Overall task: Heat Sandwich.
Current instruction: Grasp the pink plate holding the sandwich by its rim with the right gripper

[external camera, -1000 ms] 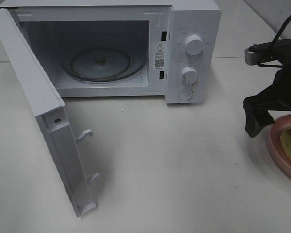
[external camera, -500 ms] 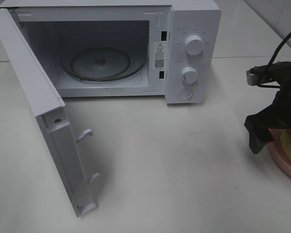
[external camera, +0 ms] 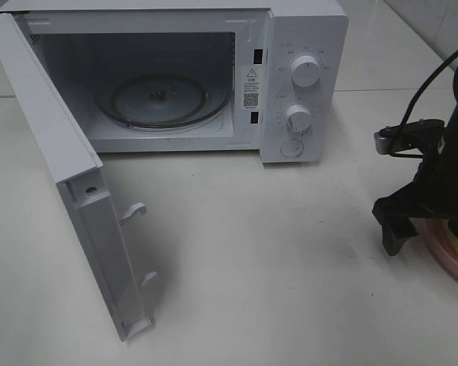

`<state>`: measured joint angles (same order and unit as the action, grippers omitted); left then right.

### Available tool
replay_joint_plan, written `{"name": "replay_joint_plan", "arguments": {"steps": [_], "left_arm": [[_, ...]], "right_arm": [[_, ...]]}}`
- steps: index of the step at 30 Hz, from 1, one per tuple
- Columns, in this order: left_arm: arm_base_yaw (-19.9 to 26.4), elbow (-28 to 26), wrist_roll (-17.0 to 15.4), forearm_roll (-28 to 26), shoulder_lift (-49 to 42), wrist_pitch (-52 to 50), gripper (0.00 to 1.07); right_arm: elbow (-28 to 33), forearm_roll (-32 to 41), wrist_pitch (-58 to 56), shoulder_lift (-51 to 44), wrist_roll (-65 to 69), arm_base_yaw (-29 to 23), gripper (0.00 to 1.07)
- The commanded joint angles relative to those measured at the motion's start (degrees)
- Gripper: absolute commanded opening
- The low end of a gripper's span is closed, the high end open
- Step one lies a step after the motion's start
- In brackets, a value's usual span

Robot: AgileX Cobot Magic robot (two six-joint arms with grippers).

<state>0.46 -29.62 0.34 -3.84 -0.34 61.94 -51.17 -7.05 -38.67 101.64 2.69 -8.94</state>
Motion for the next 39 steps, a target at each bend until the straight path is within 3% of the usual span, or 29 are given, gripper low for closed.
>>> {"name": "replay_joint_plan", "arguments": {"steps": [1, 19, 22, 23, 26, 28, 29, 31, 32, 33, 35, 39], "left_arm": [[-0.40, 0.11, 0.00, 0.00, -0.97, -0.74, 0.97], [-0.40, 0.11, 0.00, 0.00, -0.97, -0.74, 0.97], [-0.40, 0.11, 0.00, 0.00, -0.97, -0.74, 0.97], [-0.40, 0.11, 0.00, 0.00, -0.97, -0.74, 0.97], [-0.40, 0.11, 0.00, 0.00, -0.97, -0.74, 0.97], [-0.40, 0.11, 0.00, 0.00, -0.97, -0.74, 0.97], [-0.40, 0.11, 0.00, 0.00, -0.97, -0.74, 0.97], [-0.40, 0.11, 0.00, 0.00, -0.97, -0.74, 0.97], [-0.40, 0.11, 0.00, 0.00, -0.97, -0.74, 0.97], [-0.40, 0.11, 0.00, 0.00, -0.97, -0.74, 0.97], [-0.40, 0.11, 0.00, 0.00, -0.97, -0.74, 0.97], [-0.40, 0.11, 0.00, 0.00, -0.97, -0.74, 0.97]], "right_arm": [[0.40, -0.92, 0.40, 1.78, 0.80, 0.23, 0.91], [0.40, -2.98, 3.04, 5.84, 1.55, 0.23, 0.85], [0.40, -3.04, 2.46, 5.84, 1.95, 0.23, 0.72], [0.40, -3.04, 2.12, 5.84, 2.58, 0.23, 0.63], [0.40, -3.04, 1.38, 5.84, 3.04, 0.23, 0.54], [0.40, -3.04, 1.03, 5.84, 3.15, 0.23, 0.37], [0.40, -3.04, 1.03, 5.84, 3.15, 0.23, 0.37], [0.40, -3.04, 1.09, 5.84, 3.72, 0.23, 0.24], [0.40, -3.04, 1.20, 5.84, 4.24, 0.23, 0.12], [0.40, -3.04, 1.20, 5.84, 4.24, 0.23, 0.12], [0.40, -3.04, 0.63, 5.84, 3.72, 0.23, 0.00], [0.34, -3.04, 0.52, 5.61, 3.15, 0.23, 0.00]]}}
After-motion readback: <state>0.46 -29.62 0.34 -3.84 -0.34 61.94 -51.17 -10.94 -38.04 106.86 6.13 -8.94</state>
